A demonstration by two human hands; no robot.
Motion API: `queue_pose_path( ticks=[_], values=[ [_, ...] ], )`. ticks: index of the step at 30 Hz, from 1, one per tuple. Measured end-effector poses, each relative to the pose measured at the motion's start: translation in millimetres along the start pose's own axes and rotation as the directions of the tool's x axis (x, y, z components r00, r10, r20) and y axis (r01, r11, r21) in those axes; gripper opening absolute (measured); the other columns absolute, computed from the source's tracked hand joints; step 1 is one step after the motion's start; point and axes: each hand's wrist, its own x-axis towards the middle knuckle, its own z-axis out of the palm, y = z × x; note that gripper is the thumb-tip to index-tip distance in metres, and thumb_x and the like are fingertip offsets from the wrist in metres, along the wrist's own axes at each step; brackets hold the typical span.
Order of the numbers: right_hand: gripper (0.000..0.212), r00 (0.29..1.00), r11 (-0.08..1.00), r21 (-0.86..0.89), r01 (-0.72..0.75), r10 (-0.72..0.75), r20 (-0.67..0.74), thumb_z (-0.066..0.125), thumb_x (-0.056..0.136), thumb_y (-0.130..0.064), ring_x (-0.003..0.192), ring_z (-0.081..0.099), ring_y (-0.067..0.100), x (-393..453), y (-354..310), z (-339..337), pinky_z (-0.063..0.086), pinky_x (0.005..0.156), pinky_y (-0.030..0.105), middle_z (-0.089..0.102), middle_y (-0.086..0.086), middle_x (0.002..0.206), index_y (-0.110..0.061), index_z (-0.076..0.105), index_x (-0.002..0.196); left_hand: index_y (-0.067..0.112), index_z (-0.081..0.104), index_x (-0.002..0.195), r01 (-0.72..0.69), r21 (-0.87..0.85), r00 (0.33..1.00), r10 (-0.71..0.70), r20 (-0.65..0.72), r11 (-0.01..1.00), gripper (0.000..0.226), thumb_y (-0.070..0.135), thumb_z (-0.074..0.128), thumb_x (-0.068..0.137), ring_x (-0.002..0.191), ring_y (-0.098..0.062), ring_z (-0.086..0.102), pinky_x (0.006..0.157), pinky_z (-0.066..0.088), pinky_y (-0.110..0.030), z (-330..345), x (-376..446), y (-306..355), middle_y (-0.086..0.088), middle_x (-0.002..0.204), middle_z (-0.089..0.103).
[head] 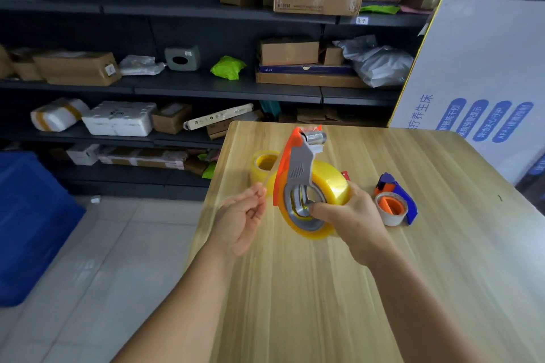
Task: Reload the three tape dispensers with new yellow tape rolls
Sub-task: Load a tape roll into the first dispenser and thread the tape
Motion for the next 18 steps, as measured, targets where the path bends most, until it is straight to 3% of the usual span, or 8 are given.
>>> queue_pose_path(
  ticks=[3, 5, 7, 9, 11, 13, 15, 18],
  values=[
    [0.03, 1.0, 1.0, -0.001, -0.006, 0.006, 0.021, 0.075, 0.07, -0.002, 0.069, 0.057, 0.021, -16, 0, -8, 0.045, 0.064, 0.033, 0.063, 0.011, 0.079, -0.001, 0.063, 0.097, 0.0, 0.059, 0.117, -0.095, 0.191, 0.995, 0.099, -0.016, 0.977, 0.029, -0.01, 0.051, 0.091, 0.092, -0.013, 0.06, 0.086, 0.052, -0.022, 5, -22, -17, -0.012, 0.106, 0.064],
    [0.029, 0.999, 1.0, 0.0, 0.003, -0.003, 0.032, 0.073, 0.07, -0.001, 0.067, 0.053, 0.021, -28, 1, -14, 0.042, 0.064, 0.033, 0.058, 0.011, 0.075, 0.007, 0.06, 0.095, 0.014, 0.07, 0.106, -0.154, 0.325, 0.986, 0.164, -0.004, 0.933, 0.029, -0.006, 0.056, 0.089, 0.087, -0.015, 0.054, 0.09, 0.043, -0.029, 9, -37, -28, -0.013, 0.099, 0.058],
    [0.028, 0.999, 1.0, 0.008, 0.003, -0.003, 0.04, 0.072, 0.071, -0.001, 0.066, 0.05, 0.02, -40, 3, -19, 0.039, 0.062, 0.031, 0.054, 0.01, 0.072, 0.011, 0.058, 0.092, 0.021, 0.073, 0.077, -0.196, 0.431, 0.974, 0.225, -0.018, 0.881, 0.027, -0.001, 0.061, 0.086, 0.074, -0.016, 0.042, 0.081, 0.035, -0.031, 10, -52, -39, -0.009, 0.084, 0.047],
    [0.027, 0.999, 0.999, 0.031, -0.021, 0.019, 0.046, 0.073, 0.072, -0.004, 0.066, 0.049, 0.019, -52, 6, -22, 0.038, 0.062, 0.031, 0.053, 0.009, 0.071, 0.011, 0.06, 0.091, 0.012, 0.067, 0.073, -0.205, 0.5, 0.96, 0.272, -0.063, 0.841, 0.012, 0.007, 0.068, 0.084, 0.058, -0.009, 0.035, 0.066, 0.034, -0.023, 8, -66, -49, -0.003, 0.066, 0.044],
    [0.026, 0.997, 0.997, 0.06, -0.054, 0.051, 0.061, 0.076, 0.073, -0.01, 0.067, 0.05, 0.019, -63, 9, -23, 0.038, 0.065, 0.032, 0.054, 0.008, 0.071, 0.008, 0.064, 0.087, 0.014, 0.064, 0.065, -0.187, 0.553, 0.947, 0.299, -0.118, 0.812, 0.02, 0.016, 0.071, 0.084, 0.048, -0.004, 0.036, 0.052, 0.034, -0.015, 1, -78, -60, 0.009, 0.051, 0.046],
    [0.022, 0.994, 0.993, 0.078, -0.093, 0.087, 0.066, 0.08, 0.072, -0.02, 0.068, 0.051, 0.018, -74, 11, -21, 0.039, 0.066, 0.031, 0.056, 0.006, 0.071, -0.003, 0.066, 0.078, 0.007, 0.066, 0.067, -0.124, 0.591, 0.94, 0.284, -0.186, 0.797, 0.023, 0.021, 0.07, 0.085, 0.047, -0.003, 0.04, 0.048, 0.036, -0.013, -7, -90, -70, 0.012, 0.047, 0.047],
    [0.027, 0.99, 0.987, 0.09, -0.132, 0.127, 0.056, 0.084, 0.068, -0.03, 0.075, 0.059, 0.02, -82, 15, -16, 0.045, 0.073, 0.034, 0.064, 0.007, 0.076, -0.01, 0.068, 0.077, -0.009, 0.066, 0.092, -0.073, 0.593, 0.931, 0.269, -0.249, 0.802, 0.032, 0.022, 0.068, 0.087, 0.052, -0.005, 0.05, 0.051, 0.038, -0.014, -15, -102, -80, 0.006, 0.054, 0.055],
    [0.052, 0.98, 0.974, 0.118, -0.196, 0.192, 0.045, 0.086, 0.057, -0.043, 0.093, 0.067, 0.027, -95, 17, -6, 0.051, 0.087, 0.043, 0.072, 0.016, 0.1, -0.009, 0.07, 0.094, 0.002, 0.07, 0.101, -0.014, 0.571, 0.92, 0.234, -0.314, 0.821, 0.023, 0.021, 0.067, 0.088, 0.085, -0.018, 0.064, 0.063, 0.042, -0.019, -28, -125, -91, -0.012, 0.098, 0.071]
  ],
)
